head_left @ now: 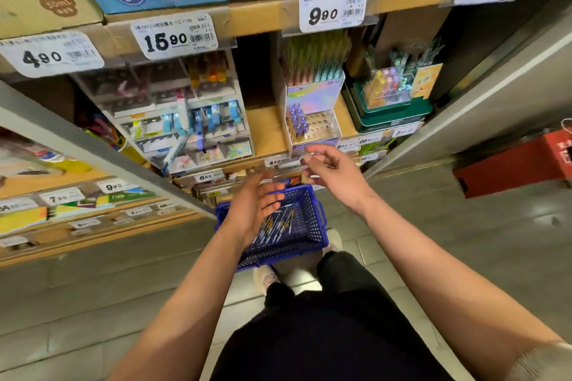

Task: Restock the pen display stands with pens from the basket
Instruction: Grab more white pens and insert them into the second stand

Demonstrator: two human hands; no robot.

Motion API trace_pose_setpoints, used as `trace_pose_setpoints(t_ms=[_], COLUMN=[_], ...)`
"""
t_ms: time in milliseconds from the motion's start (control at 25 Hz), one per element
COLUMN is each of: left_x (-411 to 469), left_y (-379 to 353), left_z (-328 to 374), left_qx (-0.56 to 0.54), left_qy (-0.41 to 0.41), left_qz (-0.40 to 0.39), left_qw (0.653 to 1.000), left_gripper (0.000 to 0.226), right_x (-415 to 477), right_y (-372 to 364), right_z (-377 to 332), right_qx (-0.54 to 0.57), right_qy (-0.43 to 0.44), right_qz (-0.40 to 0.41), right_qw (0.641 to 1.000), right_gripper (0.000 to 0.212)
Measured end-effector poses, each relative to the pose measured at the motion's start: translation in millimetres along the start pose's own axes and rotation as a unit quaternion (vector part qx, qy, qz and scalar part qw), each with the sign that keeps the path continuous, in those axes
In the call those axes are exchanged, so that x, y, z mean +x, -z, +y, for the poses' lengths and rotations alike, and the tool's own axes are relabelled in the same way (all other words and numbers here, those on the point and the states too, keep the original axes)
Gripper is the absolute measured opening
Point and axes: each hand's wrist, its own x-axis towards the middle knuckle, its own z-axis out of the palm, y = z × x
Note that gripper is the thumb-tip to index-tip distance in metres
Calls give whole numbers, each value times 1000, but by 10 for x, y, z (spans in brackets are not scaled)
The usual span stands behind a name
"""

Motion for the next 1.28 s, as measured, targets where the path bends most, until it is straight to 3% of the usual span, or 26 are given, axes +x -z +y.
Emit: trace_pose_setpoints(t_ms=[400,560,1000,1160,1280], left_x=[41,406,2590,3446,4081], left_y=[530,653,1791,2426,2892], left_z=[-1056,-1579,-3395,-4067,-4515], left_qx=[-56,-73,-42,3,44], left_qy=[30,38,50,59,65], left_qz=[153,168,172,171,169], left_qw=[986,982,983,983,983], left_gripper=[23,18,15,16,15], right_x=[29,201,1369,1923,2458], right_y=[-229,-128,-61,-34,12], right_z=[1160,1845,4652,5659,6383], right_qx=[-57,-136,-237,-341,-463], right_qy=[-118,-125,-146,-106,-105], right_qz=[-91,-131,-113,-126,-177], right_qw=[987,974,954,925,862], right_gripper=[20,15,15,19,26])
